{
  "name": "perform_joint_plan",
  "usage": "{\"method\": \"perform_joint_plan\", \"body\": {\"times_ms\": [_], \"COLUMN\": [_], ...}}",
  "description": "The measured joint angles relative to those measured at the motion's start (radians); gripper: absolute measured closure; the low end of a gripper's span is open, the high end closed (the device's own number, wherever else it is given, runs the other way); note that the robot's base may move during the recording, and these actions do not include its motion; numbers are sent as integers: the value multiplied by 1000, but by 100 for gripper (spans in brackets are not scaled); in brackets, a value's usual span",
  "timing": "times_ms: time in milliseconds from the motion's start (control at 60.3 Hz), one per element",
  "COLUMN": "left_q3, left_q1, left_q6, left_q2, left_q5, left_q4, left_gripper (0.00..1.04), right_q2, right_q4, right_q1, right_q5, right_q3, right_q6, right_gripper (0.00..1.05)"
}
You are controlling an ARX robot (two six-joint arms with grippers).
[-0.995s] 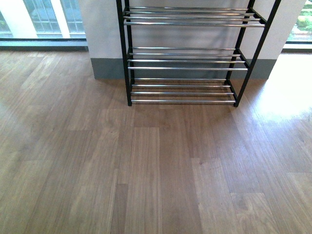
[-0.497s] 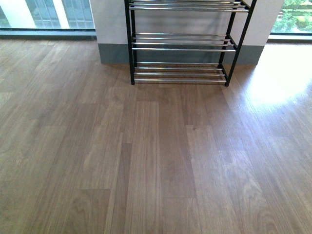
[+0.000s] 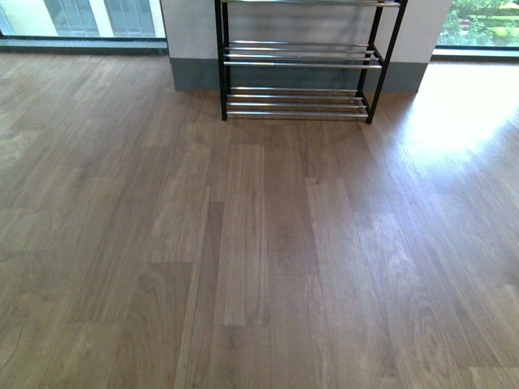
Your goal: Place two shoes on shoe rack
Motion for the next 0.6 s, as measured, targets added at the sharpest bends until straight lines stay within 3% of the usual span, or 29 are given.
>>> {"method": "perform_joint_plan", "body": {"times_ms": [597], "left_q3": [0], "left_q1": [0], "left_q6": [0], "left_q2": [0], "left_q5": [0], "left_q4": [0], "left_gripper": [9], "right_q2": [0], "right_q4": [0], "right_q1": [0], "right_q5": [0], "right_q3": [0], "right_q6": [0], "right_gripper": [9]}}
